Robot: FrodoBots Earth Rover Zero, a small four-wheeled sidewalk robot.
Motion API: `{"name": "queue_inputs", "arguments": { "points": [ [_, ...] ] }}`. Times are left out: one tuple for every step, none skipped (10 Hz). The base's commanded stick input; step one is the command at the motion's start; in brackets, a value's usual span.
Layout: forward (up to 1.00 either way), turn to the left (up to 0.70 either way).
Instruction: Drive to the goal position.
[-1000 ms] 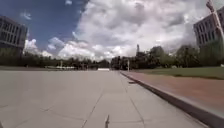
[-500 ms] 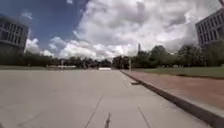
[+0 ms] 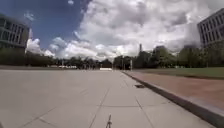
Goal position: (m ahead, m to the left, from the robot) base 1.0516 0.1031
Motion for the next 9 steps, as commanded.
{"name": "queue_inputs", "arguments": {
  "points": [
    [1.00,0.00],
    [1.00,0.00],
    [1.00,0.00],
    [1.00,0.00],
    [1.00,0.00],
    [1.00,0.00],
    [1.00,0.00],
    [1.00,0.00],
    [1.00,0.00]
  ]
}}
